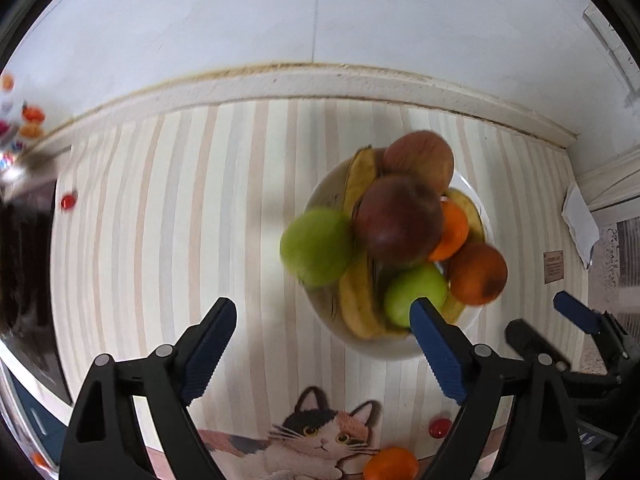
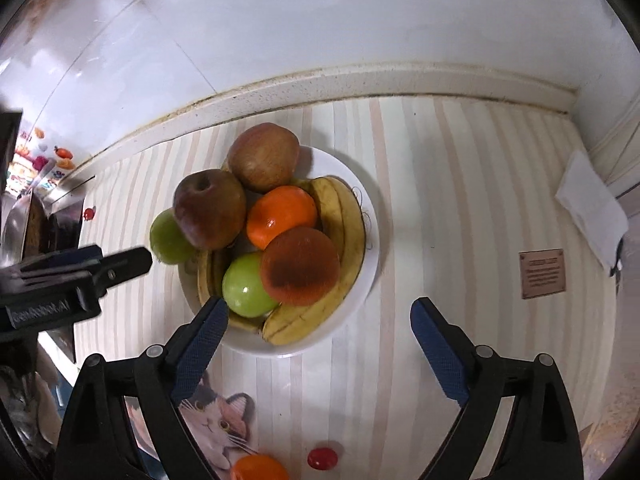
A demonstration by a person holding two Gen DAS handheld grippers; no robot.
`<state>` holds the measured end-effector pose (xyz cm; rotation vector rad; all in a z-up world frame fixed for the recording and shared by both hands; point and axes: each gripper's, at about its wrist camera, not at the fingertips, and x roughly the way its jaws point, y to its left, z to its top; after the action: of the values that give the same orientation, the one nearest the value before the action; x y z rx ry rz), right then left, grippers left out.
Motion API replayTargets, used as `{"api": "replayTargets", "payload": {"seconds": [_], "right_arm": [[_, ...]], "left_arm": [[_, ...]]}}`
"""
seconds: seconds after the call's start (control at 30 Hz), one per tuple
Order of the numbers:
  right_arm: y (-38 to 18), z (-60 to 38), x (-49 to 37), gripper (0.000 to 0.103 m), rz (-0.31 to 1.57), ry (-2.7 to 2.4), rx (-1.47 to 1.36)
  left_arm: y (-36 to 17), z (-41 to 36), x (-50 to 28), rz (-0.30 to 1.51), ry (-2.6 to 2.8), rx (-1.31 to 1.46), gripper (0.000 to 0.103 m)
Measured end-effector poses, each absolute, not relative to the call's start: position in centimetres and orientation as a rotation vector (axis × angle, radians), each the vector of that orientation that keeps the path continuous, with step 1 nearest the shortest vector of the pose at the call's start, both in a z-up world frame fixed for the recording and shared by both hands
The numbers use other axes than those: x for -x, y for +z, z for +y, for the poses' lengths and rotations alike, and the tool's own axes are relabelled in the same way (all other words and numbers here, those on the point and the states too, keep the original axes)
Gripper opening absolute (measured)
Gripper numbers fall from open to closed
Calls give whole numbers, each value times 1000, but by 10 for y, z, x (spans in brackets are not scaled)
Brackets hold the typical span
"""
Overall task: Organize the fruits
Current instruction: 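Move both grippers back toward the last orange and red tomato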
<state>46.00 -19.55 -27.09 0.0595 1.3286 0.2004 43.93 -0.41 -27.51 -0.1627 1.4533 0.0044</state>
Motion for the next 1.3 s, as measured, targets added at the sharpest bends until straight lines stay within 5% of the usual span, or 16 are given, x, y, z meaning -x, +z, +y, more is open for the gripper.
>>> {"api": "replayTargets", "payload": {"seconds": [1.3], "right_arm": [[-134, -202, -315, 95, 1014, 262, 8]], "left_arm": [[-150, -34, -283, 1173, 17, 144, 89]]}}
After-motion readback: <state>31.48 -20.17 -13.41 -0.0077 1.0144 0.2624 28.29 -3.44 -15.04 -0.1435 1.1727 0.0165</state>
